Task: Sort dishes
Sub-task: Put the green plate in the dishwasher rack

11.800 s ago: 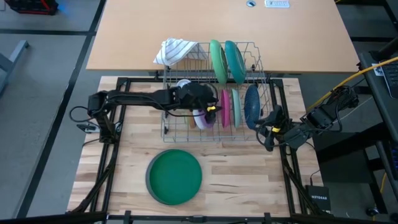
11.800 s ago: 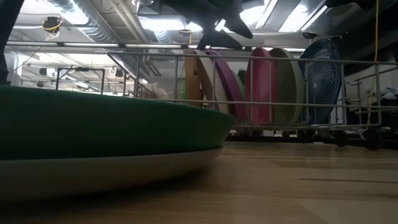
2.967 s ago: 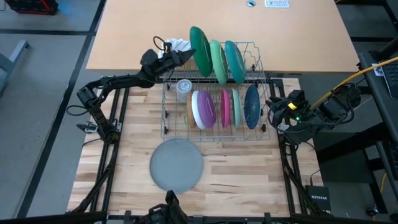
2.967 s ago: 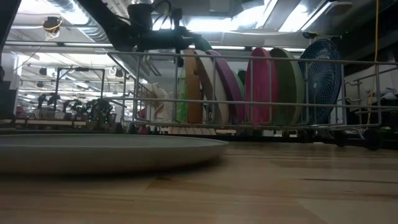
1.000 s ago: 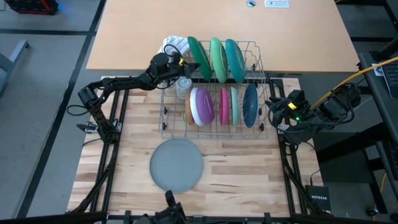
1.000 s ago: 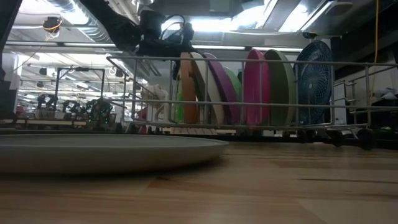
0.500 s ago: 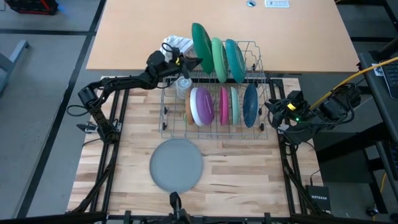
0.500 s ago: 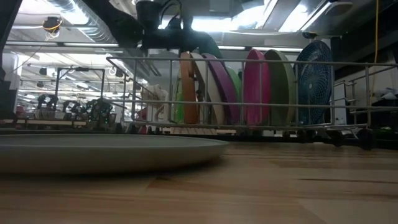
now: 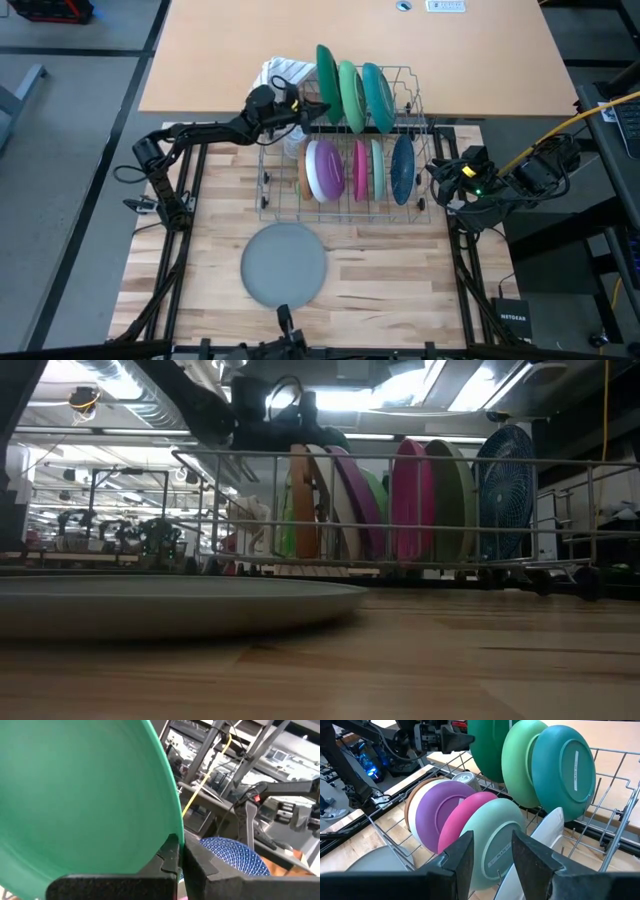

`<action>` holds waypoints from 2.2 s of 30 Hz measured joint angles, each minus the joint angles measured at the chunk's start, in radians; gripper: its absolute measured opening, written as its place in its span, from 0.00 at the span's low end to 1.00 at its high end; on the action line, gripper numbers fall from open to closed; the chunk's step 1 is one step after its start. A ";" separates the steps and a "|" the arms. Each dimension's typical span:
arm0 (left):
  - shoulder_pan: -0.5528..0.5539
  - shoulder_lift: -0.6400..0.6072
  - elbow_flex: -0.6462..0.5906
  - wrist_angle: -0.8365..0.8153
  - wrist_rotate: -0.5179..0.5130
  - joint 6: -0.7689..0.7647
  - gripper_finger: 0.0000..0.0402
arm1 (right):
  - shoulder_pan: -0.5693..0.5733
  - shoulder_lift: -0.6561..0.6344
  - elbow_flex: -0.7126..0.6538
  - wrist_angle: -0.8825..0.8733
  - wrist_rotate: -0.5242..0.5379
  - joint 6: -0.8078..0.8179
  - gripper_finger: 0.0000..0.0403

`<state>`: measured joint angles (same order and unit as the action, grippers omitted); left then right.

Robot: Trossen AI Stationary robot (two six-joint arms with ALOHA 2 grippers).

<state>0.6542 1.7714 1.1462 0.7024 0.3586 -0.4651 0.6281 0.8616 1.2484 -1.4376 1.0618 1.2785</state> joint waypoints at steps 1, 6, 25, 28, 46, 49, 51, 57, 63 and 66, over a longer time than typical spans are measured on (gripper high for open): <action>0.000 0.006 0.000 0.001 0.002 0.000 0.00 | 0.000 0.000 0.000 0.000 0.000 0.000 0.34; 0.000 0.021 0.001 -0.012 -0.003 -0.005 0.00 | 0.000 0.000 0.000 0.000 0.000 0.000 0.34; -0.002 0.020 0.071 0.018 0.143 0.054 0.00 | 0.000 0.000 0.000 -0.001 0.000 0.000 0.34; -0.003 0.020 0.084 0.004 0.156 0.049 0.00 | 0.000 0.000 0.000 -0.001 0.000 0.000 0.34; 0.057 0.019 0.084 -0.055 0.128 -0.056 0.00 | 0.000 0.000 0.000 -0.002 -0.001 -0.001 0.34; 0.061 0.019 0.084 -0.023 0.128 -0.078 0.00 | 0.000 0.000 0.000 -0.002 -0.001 -0.001 0.34; 0.068 0.018 0.084 -0.023 0.125 -0.086 0.00 | 0.000 0.000 0.000 -0.002 -0.001 -0.001 0.34; 0.088 0.018 0.084 -0.045 0.124 -0.115 0.00 | 0.000 0.000 0.000 -0.002 -0.020 -0.001 0.34; 0.093 0.018 0.084 -0.115 0.126 -0.096 0.00 | 0.000 0.000 0.000 -0.002 -0.035 -0.001 0.34; 0.093 0.018 0.084 -0.163 0.127 -0.061 0.00 | 0.000 0.000 0.000 -0.002 -0.035 -0.001 0.34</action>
<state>0.7471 1.7889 1.2301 0.5393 0.4858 -0.5259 0.6281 0.8619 1.2484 -1.4395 1.0271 1.2778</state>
